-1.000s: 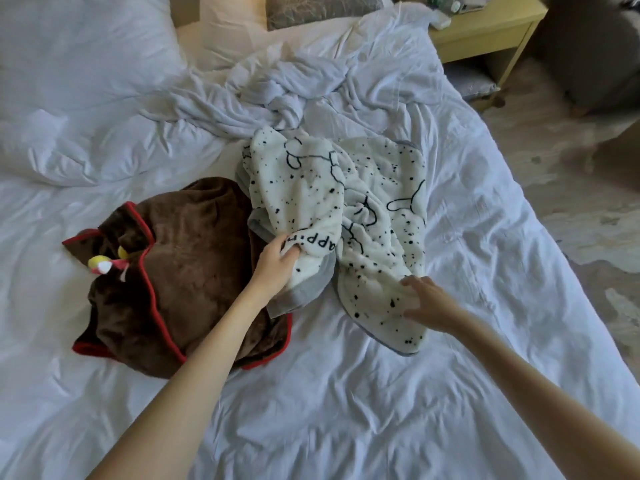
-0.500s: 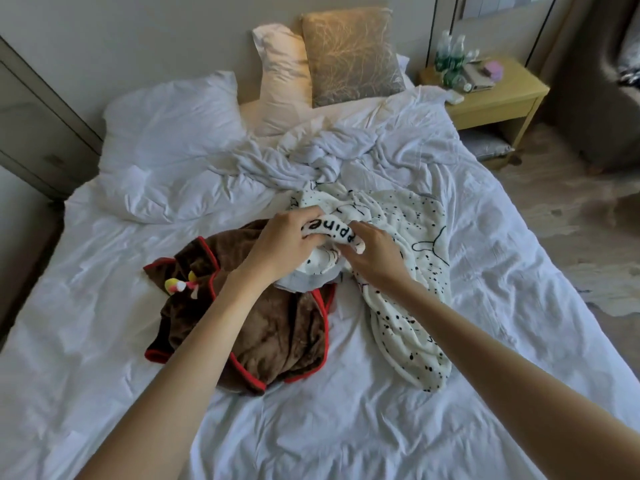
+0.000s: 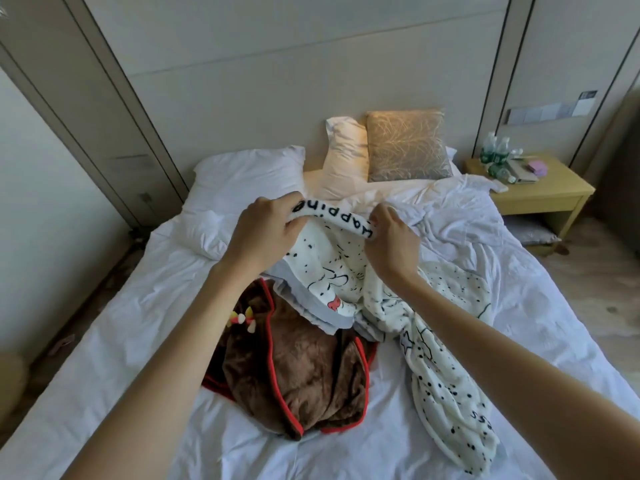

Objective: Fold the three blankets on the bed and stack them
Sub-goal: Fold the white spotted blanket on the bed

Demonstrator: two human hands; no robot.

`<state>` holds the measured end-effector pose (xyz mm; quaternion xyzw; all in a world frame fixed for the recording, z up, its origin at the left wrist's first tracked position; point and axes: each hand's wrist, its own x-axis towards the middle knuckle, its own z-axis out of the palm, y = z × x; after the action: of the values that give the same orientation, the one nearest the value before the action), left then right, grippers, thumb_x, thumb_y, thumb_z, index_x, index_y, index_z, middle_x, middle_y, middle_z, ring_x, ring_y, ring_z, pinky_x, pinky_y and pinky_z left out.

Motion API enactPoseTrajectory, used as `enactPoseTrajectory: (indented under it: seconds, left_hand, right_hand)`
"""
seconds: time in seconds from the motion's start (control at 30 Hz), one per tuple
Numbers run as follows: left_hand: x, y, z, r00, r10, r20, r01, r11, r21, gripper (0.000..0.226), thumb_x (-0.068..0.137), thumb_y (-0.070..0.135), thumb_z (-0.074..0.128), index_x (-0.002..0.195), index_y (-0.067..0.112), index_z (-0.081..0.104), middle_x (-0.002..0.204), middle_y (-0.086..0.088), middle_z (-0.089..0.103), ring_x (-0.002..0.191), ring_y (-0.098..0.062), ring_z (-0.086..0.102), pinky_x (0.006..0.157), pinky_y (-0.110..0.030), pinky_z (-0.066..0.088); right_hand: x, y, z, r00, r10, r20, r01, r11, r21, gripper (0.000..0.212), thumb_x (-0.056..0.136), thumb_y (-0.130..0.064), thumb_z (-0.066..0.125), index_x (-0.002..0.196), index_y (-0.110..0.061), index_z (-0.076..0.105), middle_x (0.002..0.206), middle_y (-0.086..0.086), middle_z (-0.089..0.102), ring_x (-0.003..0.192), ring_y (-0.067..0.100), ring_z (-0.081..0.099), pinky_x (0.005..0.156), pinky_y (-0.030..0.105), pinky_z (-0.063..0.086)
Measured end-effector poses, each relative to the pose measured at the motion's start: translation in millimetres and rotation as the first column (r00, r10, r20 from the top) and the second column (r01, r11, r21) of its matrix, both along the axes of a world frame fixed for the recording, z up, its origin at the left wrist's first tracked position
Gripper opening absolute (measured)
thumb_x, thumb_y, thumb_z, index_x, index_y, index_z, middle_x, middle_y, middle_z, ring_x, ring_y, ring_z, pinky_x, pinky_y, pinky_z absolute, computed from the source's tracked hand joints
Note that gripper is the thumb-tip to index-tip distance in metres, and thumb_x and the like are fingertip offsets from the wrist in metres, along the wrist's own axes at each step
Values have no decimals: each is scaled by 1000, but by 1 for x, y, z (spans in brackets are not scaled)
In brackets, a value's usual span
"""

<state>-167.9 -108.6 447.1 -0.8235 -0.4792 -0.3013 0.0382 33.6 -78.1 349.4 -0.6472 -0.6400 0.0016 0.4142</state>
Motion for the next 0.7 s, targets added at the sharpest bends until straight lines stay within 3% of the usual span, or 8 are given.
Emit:
enactPoseTrajectory:
  seconds: [0.13, 0.23, 0.3, 0.4, 0.47, 0.5, 0.57, 0.7]
  left_hand:
    - [-41, -4, 20, 992, 105, 73, -109, 992, 58, 21, 94, 15, 59, 78, 2, 54, 44, 0, 32, 41, -24, 32, 46, -30, 26]
    - [-62, -8, 30, 974, 151, 167, -170, 979, 109, 44, 93, 12, 56, 60, 24, 30, 45, 6, 22, 41, -14, 22, 45, -28, 19]
    - [-71, -10, 29, 951, 166, 259, -197, 976, 98, 49, 93, 12, 54, 60, 27, 22, 47, 4, 24, 44, -15, 24, 47, -29, 20]
    - [-80, -5, 14, 912, 224, 343, -233, 972, -15, 43, 92, 13, 54, 59, 25, 30, 49, 4, 29, 45, -14, 26, 50, -29, 22]
    - [-82, 0, 2, 899, 294, 324, -251, 953, -168, 24, 93, 16, 53, 70, 19, 51, 56, 4, 43, 47, -14, 37, 50, -28, 26]
    - [-82, 2, -2, 900, 325, 290, -257, 934, -250, 12, 94, 18, 53, 85, 15, 61, 67, 4, 54, 54, -13, 46, 51, -28, 31]
    - [-76, 3, -9, 916, 334, 221, -245, 903, -353, 21, 95, 19, 54, 112, 12, 64, 99, 2, 65, 76, -15, 58, 62, -28, 42]
    - [-42, -5, -5, 944, 133, 302, 8, 905, -426, 25, 91, 11, 61, 116, 12, 65, 116, -3, 66, 112, -17, 59, 89, -25, 45]
  right_hand:
    - [24, 7, -10, 987, -163, 9, 163, 979, -119, 26, 72, 6, 51, 91, -12, 53, 96, 6, 59, 63, 22, 45, 46, 23, 23]
    - [42, 6, -22, 973, -216, 83, 227, 957, -178, 20, 75, 3, 54, 91, -9, 54, 95, 11, 59, 65, 28, 51, 46, 24, 18]
    - [52, 5, -30, 966, -251, 58, 257, 936, -239, 16, 78, 0, 51, 91, -9, 51, 85, 11, 59, 61, 26, 47, 44, 24, 19]
    - [59, 4, -38, 931, -275, -241, 172, 911, -375, 23, 79, 2, 46, 99, -7, 53, 77, 12, 57, 63, 27, 48, 47, 27, 33]
    - [58, 3, -32, 880, -214, -424, 36, 920, -389, 25, 81, 4, 43, 102, 1, 55, 85, 20, 61, 70, 32, 54, 55, 32, 39]
    - [56, 2, -25, 872, -169, -460, -12, 931, -364, 25, 82, 4, 42, 101, 3, 57, 86, 21, 62, 70, 32, 55, 55, 31, 39]
    - [48, -2, -3, 892, -71, -446, -73, 952, -296, 20, 81, 3, 42, 90, 0, 59, 70, 11, 59, 60, 27, 50, 49, 27, 33]
    - [28, -14, 64, 925, 189, -330, -254, 953, -165, 10, 74, 2, 47, 67, 0, 53, 60, 13, 47, 59, 19, 42, 53, 29, 27]
